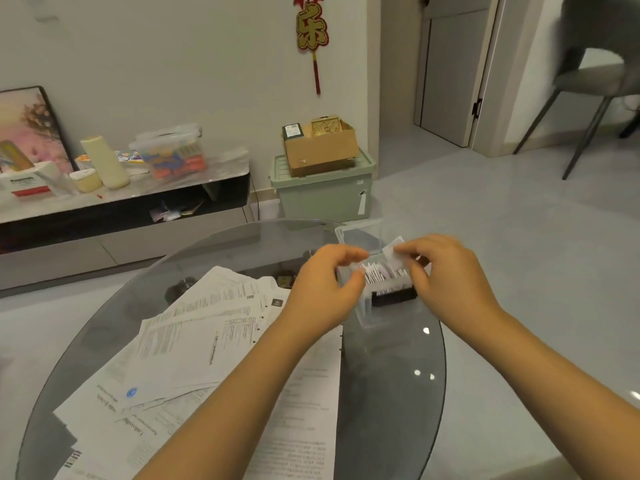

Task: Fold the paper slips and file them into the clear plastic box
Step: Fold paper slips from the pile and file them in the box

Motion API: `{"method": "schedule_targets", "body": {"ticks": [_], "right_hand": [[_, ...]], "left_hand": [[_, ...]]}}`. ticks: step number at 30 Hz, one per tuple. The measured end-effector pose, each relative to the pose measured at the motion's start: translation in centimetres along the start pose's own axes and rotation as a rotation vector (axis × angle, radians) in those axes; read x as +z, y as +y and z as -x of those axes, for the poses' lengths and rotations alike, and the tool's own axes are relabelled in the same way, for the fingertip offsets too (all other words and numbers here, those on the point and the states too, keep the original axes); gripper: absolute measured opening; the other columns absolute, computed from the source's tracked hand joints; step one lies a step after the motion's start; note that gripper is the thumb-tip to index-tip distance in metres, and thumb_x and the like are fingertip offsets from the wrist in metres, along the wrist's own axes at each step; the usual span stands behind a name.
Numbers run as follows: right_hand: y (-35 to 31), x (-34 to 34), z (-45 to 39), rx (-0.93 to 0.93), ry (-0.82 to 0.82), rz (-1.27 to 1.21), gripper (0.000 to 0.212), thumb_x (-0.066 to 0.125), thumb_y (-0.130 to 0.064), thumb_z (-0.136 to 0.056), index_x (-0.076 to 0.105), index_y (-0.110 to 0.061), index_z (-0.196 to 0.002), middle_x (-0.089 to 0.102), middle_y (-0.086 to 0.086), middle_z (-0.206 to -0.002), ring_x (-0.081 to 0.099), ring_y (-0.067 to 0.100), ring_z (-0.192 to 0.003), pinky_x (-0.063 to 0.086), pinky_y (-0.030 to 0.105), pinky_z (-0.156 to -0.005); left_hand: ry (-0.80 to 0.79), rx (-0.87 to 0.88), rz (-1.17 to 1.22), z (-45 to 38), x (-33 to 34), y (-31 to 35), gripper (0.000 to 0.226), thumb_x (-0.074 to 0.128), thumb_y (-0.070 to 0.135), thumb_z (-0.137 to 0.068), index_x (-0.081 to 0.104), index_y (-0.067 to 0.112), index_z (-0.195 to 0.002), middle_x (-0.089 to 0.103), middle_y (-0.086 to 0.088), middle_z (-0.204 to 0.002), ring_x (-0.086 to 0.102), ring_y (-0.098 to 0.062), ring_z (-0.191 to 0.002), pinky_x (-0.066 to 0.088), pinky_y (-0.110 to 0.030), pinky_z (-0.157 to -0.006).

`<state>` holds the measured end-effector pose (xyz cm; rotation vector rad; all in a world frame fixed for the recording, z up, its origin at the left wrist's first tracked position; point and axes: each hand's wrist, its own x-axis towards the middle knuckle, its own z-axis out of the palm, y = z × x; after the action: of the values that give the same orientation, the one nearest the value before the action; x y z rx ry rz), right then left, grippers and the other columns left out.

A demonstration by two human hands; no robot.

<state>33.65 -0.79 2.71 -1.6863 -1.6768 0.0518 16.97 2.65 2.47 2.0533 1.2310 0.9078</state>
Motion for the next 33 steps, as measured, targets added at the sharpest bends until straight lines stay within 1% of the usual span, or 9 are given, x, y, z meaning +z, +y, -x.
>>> {"method": "schedule_targets", "body": {"ticks": [3, 5, 11, 14, 18, 21, 23, 28, 33], "right_hand": [[1.5, -0.1, -0.9, 0.045, -0.076, 0.154, 0.031, 0.049, -0.005, -0.092, 0.064, -0.011, -0.118, 0.064, 0.006, -0.111, 0.049, 0.023, -0.109, 0.039, 0.028, -0.088], [1.8, -0.1, -1.1, 0.04, -0.124, 0.212, 0.034, 0.046, -0.004, -0.092, 0.063, -0.012, -0.12, 0.062, 0.005, -0.112, 0.047, 0.022, -0.11, 0.04, 0.029, -0.089], [1.8, 0.3, -1.1, -0.005, -0.214, 0.308, 0.034, 0.04, -0.007, -0.093, 0.064, -0.011, -0.117, 0.059, 0.003, -0.109, 0.042, 0.017, -0.11, 0.039, 0.025, -0.091], [1.9, 0.2, -1.5, -0.008, -0.271, 0.386, 0.036, 0.041, -0.002, -0.09, 0.064, -0.013, -0.116, 0.056, 0.001, -0.111, 0.04, 0.016, -0.109, 0.04, 0.025, -0.088], [1.9, 0.4, -1.8, -0.053, -0.319, 0.47, 0.037, 0.047, 0.003, -0.085, 0.063, -0.011, -0.116, 0.052, -0.001, -0.113, 0.04, 0.016, -0.108, 0.043, 0.028, -0.086], [2.0, 0.7, -2.0, -0.095, -0.335, 0.532, 0.035, 0.048, 0.002, -0.084, 0.064, -0.009, -0.113, 0.051, -0.001, -0.112, 0.04, 0.016, -0.106, 0.041, 0.027, -0.085], [1.8, 0.8, -2.2, -0.13, -0.345, 0.556, 0.035, 0.048, -0.001, -0.084, 0.063, -0.013, -0.114, 0.05, -0.004, -0.113, 0.038, 0.015, -0.106, 0.036, 0.024, -0.086], [0.7, 0.8, -2.7, -0.165, -0.378, 0.646, 0.036, 0.045, -0.01, -0.087, 0.06, -0.022, -0.117, 0.05, -0.009, -0.117, 0.033, 0.015, -0.11, 0.01, 0.025, -0.072], [0.3, 1.2, -2.5, -0.172, -0.426, 0.693, 0.032, 0.043, -0.015, -0.09, 0.06, -0.023, -0.116, 0.049, -0.01, -0.115, 0.031, 0.015, -0.109, 0.007, 0.026, -0.07]], "left_hand": [[-0.178, 0.235, -0.368, -1.3, 0.9, -0.3, 0.036, 0.044, 0.038, -0.086, 0.062, 0.027, -0.115, 0.059, 0.014, -0.117, 0.044, -0.008, -0.119, 0.013, -0.031, -0.109], [-0.275, 0.349, -0.513, -2.1, 1.6, -0.2, 0.049, 0.036, 0.041, -0.082, 0.061, 0.022, -0.12, 0.058, 0.01, -0.123, 0.041, -0.008, -0.121, 0.007, -0.028, -0.106], [-0.431, 0.452, -0.622, -4.5, 3.3, -0.6, 0.084, 0.005, 0.054, -0.069, 0.055, 0.021, -0.128, 0.053, 0.005, -0.13, 0.042, -0.013, -0.118, 0.019, -0.03, -0.099], [-0.475, 0.462, -0.672, -5.0, 3.7, -0.5, 0.079, 0.004, 0.05, -0.075, 0.053, 0.02, -0.13, 0.053, 0.005, -0.132, 0.041, -0.013, -0.106, 0.023, -0.031, -0.091], [-0.492, 0.422, -0.696, -5.6, 3.7, -0.4, 0.07, 0.01, 0.043, -0.08, 0.051, 0.02, -0.131, 0.053, 0.0, -0.128, 0.027, -0.009, -0.095, 0.022, -0.032, -0.088], [-0.456, 0.466, -0.707, -5.6, 3.7, -0.6, 0.079, -0.004, 0.049, -0.072, 0.06, 0.017, -0.105, 0.052, 0.0, -0.107, 0.029, -0.012, -0.091, 0.019, -0.031, -0.081], [-0.427, 0.491, -0.706, -5.5, 3.8, -0.8, 0.079, -0.008, 0.05, -0.065, 0.058, 0.016, -0.093, 0.051, 0.0, -0.103, 0.027, -0.012, -0.088, 0.018, -0.03, -0.08], [-0.373, 0.496, -0.689, -5.3, 3.6, -1.1, 0.08, -0.007, 0.049, -0.065, 0.062, 0.013, -0.087, 0.053, 0.0, -0.095, 0.032, -0.014, -0.087, 0.024, -0.031, -0.083], [-0.32, 0.497, -0.702, -5.1, 3.7, -1.5, 0.083, -0.006, 0.05, -0.068, 0.067, 0.015, -0.085, 0.057, 0.002, -0.093, 0.038, -0.015, -0.089, 0.022, -0.032, -0.081]]}}
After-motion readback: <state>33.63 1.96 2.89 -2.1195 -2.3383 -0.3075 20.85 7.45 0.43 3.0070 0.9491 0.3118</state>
